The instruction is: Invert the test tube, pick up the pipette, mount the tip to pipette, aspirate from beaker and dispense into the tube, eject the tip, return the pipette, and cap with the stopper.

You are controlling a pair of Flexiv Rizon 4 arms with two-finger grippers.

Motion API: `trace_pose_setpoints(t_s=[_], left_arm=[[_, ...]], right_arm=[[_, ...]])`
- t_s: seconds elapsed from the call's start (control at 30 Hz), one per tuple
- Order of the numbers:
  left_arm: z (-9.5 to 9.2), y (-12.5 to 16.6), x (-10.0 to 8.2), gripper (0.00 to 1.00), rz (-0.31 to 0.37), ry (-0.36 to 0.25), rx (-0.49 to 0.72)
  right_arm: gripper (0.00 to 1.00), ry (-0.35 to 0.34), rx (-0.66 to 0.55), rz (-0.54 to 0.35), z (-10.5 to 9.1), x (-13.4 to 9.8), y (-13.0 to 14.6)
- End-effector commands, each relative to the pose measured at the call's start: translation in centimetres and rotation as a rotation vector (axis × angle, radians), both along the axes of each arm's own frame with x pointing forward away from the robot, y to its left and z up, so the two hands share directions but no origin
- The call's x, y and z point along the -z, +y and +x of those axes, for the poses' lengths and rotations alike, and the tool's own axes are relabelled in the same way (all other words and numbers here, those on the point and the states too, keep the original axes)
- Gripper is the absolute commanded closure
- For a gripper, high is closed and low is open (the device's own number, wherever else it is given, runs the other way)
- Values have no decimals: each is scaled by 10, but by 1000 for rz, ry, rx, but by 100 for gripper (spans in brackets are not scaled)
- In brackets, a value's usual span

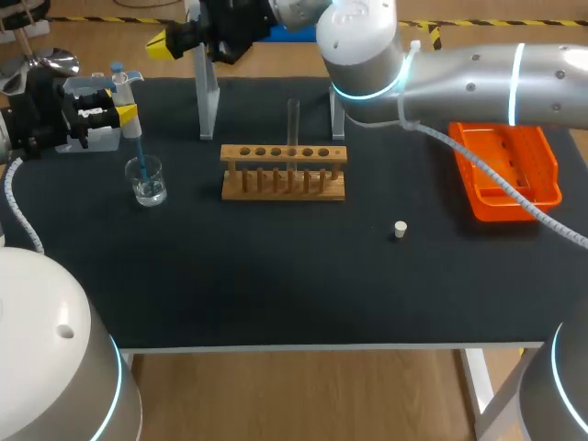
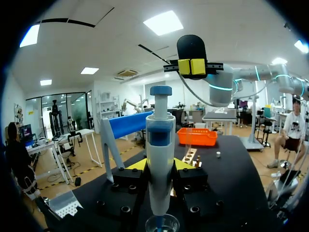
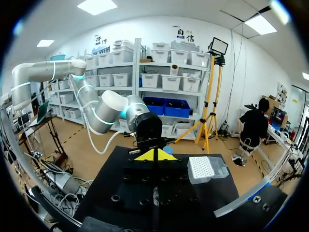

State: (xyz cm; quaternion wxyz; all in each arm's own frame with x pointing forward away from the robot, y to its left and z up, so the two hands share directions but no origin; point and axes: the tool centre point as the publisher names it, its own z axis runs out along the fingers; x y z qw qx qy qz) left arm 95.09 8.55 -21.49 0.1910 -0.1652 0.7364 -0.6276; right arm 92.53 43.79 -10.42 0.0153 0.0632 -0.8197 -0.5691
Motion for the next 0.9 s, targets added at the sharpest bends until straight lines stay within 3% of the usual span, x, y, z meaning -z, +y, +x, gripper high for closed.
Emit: trace_pose_setpoints(t_s=[0.03, 0.43, 0.9], left_arm=[[-1, 0, 0, 100, 1, -2, -1], [-1, 0, 0, 100, 1, -2, -1], [-1, 0, 0, 100, 1, -2, -1]], right_arm=[[100, -6, -13, -9, 5, 1, 16], [100, -10, -32, -26, 16, 9, 45], [100, 15, -38, -34, 22, 11, 58]])
